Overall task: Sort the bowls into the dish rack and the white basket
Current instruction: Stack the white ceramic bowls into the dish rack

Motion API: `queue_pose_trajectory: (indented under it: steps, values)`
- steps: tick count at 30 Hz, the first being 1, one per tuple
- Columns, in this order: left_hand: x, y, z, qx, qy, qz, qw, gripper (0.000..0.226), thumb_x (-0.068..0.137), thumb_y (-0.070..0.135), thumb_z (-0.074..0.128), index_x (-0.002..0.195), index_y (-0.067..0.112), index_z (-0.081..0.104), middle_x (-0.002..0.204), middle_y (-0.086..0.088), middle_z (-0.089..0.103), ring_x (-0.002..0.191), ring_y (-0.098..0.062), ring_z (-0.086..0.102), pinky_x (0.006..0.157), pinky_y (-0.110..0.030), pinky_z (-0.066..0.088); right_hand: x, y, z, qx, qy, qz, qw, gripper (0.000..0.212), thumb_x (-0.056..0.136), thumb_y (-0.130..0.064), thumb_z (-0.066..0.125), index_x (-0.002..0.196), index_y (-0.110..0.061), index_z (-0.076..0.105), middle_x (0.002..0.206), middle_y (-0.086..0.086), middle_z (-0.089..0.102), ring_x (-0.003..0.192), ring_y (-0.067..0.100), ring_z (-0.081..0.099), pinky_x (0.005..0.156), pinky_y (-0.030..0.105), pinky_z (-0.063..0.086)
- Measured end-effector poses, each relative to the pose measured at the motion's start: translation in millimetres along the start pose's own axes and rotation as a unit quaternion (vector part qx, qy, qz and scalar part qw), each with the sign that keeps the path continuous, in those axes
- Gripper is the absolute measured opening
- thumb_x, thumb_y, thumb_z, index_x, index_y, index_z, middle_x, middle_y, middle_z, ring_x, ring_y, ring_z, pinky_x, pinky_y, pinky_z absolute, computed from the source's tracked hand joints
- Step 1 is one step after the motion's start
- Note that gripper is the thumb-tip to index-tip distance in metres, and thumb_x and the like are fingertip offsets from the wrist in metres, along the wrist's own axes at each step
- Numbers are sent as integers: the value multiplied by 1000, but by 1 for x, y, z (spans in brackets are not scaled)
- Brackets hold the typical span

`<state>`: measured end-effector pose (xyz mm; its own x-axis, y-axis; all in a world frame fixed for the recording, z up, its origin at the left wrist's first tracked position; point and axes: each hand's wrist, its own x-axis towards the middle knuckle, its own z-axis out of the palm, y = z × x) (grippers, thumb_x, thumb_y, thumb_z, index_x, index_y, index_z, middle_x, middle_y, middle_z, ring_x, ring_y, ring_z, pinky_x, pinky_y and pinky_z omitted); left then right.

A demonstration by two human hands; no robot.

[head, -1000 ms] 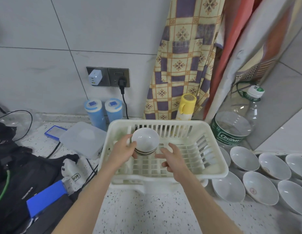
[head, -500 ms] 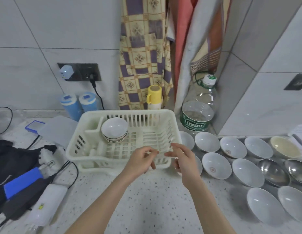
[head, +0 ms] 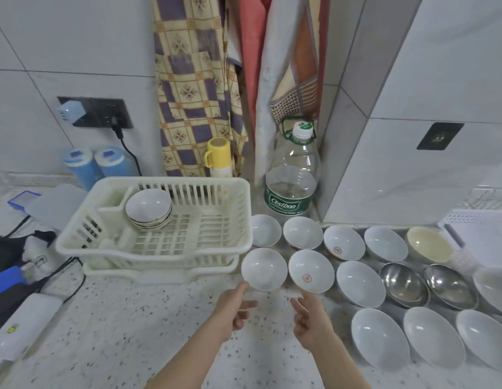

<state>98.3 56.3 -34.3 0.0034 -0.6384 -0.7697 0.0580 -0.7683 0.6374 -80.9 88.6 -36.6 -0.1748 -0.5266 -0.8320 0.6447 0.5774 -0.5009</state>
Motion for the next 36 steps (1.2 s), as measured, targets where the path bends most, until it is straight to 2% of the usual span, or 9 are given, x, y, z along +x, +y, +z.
queue_pose_trajectory:
  steps: [3,7,13,15,17,22,28,30,36]
  values:
    - [9,-1,10,-30,3,-4,1000,23,97,37,55,111,19,54,97,-15,76,47,-14,45,40,-18,24,10,-8,-9,-11,38,-3,999,31,94,-31,59,116,-11,53,101,6,71,42,11,38,29,14,23]
    - [24,-5,20,-29,17,6,999,19,98,32,53,112,19,54,94,-15,76,48,-15,46,40,-19,25,19,-18,-11,-18,43,-11,999,29,95,-32,58,116,-12,54,111,11,71,52,14,46,29,14,24]
    - [36,-11,27,-57,4,13,998,7,96,24,54,103,22,56,87,-12,78,43,-12,46,38,-19,27,20,-27,-14,-62,50,-25,996,28,92,-29,64,114,-13,56,102,10,72,58,15,54,30,14,25]
    - [39,-13,29,-58,-9,23,998,11,95,22,56,106,22,56,87,-12,78,41,-10,48,37,-19,28,20,-31,-15,-63,49,-29,996,27,92,-26,63,114,-12,57,90,8,71,56,14,53,29,14,24]
    - [41,-14,31,-69,-18,31,997,16,95,18,57,110,21,55,88,-13,78,41,-9,50,37,-19,30,22,-34,-16,-68,49,-32,996,26,93,-25,62,115,-13,57,91,8,71,56,15,53,30,15,26]
    - [41,-18,28,-108,-15,35,993,20,94,10,54,113,14,56,88,-21,76,42,-9,39,34,-19,28,27,-35,-23,-84,49,-42,994,24,93,-18,57,116,-13,58,93,9,74,54,14,42,31,17,29]
    - [31,-25,1,-69,-3,42,997,25,88,8,53,113,9,59,86,-24,75,42,-11,35,33,-20,24,19,-24,-36,-87,36,-39,995,18,92,-16,51,108,-11,59,81,9,77,40,10,27,35,17,24]
    - [24,-29,-9,-45,-9,49,998,27,88,8,52,114,7,59,86,-26,74,40,-12,35,34,-20,24,12,-23,-36,-79,28,-48,995,16,91,-13,51,104,-9,59,86,12,77,36,9,26,34,16,22]
    - [-3,-26,-33,-2,-36,79,996,29,85,5,52,112,2,62,82,-29,72,36,-13,36,34,-20,25,-14,-32,-19,-91,-18,-116,989,10,91,-9,48,95,-11,57,91,15,74,46,12,27,35,19,21]
